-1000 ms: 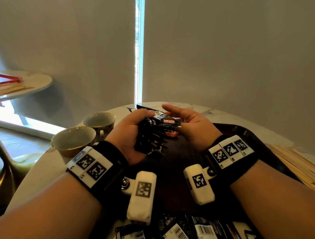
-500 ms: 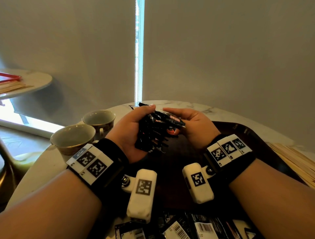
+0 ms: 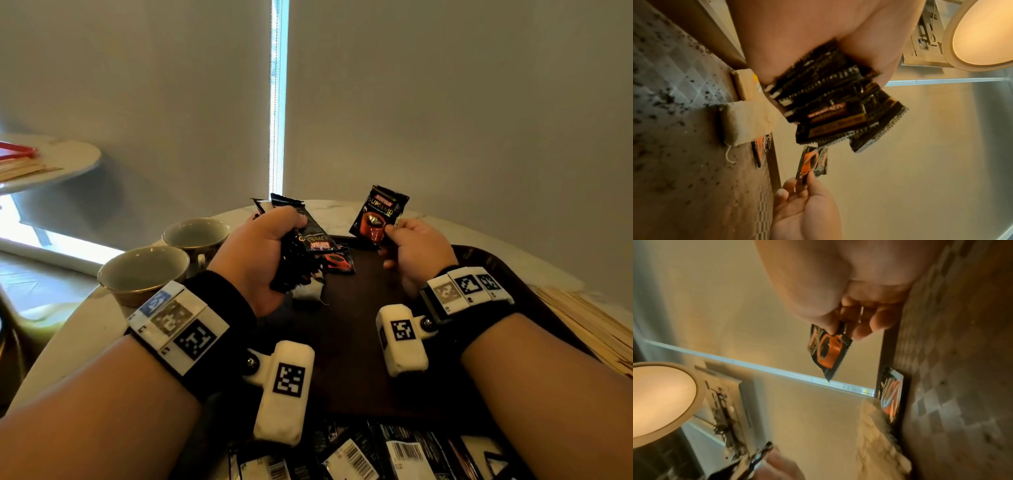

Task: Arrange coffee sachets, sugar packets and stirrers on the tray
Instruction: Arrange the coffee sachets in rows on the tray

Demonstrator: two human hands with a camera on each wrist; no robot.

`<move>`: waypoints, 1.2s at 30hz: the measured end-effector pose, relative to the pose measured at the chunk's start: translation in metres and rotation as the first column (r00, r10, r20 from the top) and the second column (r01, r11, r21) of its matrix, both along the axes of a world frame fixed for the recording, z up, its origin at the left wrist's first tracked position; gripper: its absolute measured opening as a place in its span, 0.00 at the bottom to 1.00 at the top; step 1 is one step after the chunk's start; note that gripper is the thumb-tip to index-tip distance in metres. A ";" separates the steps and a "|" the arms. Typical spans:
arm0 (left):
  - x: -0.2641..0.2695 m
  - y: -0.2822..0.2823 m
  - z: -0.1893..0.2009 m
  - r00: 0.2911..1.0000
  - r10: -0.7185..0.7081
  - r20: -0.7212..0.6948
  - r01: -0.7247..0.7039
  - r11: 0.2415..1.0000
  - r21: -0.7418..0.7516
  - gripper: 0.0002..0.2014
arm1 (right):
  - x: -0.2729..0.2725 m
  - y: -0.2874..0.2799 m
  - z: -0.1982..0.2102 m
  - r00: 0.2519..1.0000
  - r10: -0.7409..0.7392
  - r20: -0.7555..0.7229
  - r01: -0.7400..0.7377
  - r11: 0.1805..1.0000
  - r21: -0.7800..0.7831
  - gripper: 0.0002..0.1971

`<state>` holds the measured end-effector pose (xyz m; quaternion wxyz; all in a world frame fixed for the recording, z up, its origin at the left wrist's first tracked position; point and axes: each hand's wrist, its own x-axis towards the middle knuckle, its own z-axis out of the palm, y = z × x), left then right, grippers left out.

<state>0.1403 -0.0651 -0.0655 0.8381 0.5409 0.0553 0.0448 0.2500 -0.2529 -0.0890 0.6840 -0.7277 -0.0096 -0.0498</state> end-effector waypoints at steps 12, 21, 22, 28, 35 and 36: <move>0.000 0.001 -0.004 0.992 -0.128 -0.018 0.128 0.992 -0.011 0.19 | -0.043 0.026 0.012 0.803 0.595 0.019 -0.577 0.771 0.268 0.10; 0.004 0.001 -0.006 0.999 -0.026 -0.044 0.024 0.999 -0.046 0.30 | -0.048 0.026 0.016 0.798 0.601 0.044 -0.588 0.760 0.279 0.18; 0.004 0.001 -0.006 1.000 -0.011 -0.027 0.010 0.999 -0.046 0.30 | -0.047 0.026 0.016 0.815 0.576 0.057 -0.566 0.772 0.289 0.19; 0.008 0.004 -0.009 0.999 0.051 0.017 -0.051 0.999 0.010 0.17 | -0.037 0.019 0.018 0.845 0.523 0.112 -0.522 0.762 0.383 0.19; 0.009 0.004 -0.010 0.995 0.085 -0.052 -0.087 0.996 -0.031 0.28 | -0.048 0.028 0.016 0.781 0.624 0.005 -0.589 0.735 0.336 0.14; 0.008 0.005 -0.010 0.995 0.077 -0.063 -0.080 0.996 -0.046 0.30 | -0.048 0.026 0.016 0.767 0.642 -0.011 -0.607 0.731 0.312 0.16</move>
